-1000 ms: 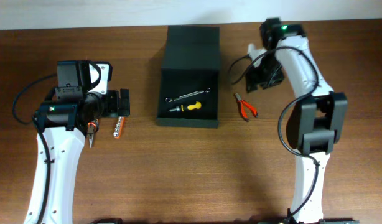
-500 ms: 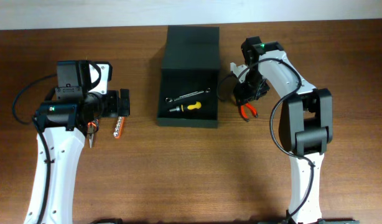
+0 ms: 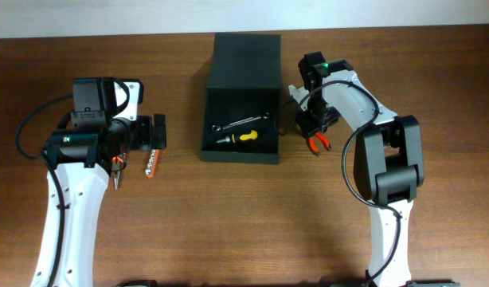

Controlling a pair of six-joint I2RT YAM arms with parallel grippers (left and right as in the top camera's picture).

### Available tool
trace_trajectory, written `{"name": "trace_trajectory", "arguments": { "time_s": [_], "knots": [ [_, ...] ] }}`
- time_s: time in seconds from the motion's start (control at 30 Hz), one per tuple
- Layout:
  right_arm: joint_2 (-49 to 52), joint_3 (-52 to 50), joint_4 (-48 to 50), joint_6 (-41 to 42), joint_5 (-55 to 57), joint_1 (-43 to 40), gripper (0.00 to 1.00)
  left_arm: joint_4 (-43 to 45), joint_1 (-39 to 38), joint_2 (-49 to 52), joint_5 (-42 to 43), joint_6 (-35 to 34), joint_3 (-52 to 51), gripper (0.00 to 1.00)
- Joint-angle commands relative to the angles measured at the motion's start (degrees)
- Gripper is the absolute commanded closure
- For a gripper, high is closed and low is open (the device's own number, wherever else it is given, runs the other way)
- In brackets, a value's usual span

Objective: Pack container
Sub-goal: 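Lower right gripper and grasp the red cutters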

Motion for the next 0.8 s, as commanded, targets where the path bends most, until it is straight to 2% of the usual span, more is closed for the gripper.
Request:
{"name": "trace_trajectory", "arguments": {
  "time_s": [0.0,0.1,0.17,0.23,0.47,0.67,0.77],
  "knots": [
    [2.2,-3.5,0.2,1.9,0.5,0.4,0.58,0.2,0.2,0.4,0.3,1.1,0.7,0.01],
    [2.2,-3.7,0.5,2.4,0.5,0.4,0.66,0.2,0.2,0.4,0.3,1.1,0.7,0.01],
    [2.2,-3.7,0.7,2.9,0.6,0.4,0.67,0.2,0.2,0.4,0.3,1.1,0.7,0.01],
    [2.2,-3.7,1.0,3.4,0.6,0.4,0.73,0.1,0.2,0.4,0.3,1.2,0.7,0.01],
    [2.2,-3.7,2.7,5.8,3.7,0.4,0.76,0.1,0.2,0.4,0.3,1.2,0.7,0.01],
    [2.2,-3.7,2.8,6.0,4.5,0.4,0.88,0.0,0.2,0.4,0.2,1.2,0.7,0.01],
    [2.2,-3.7,2.8,6.5,4.6,0.4,0.89,0.0,0.2,0.4,0.2,1.2,0.7,0.01]
  ]
}}
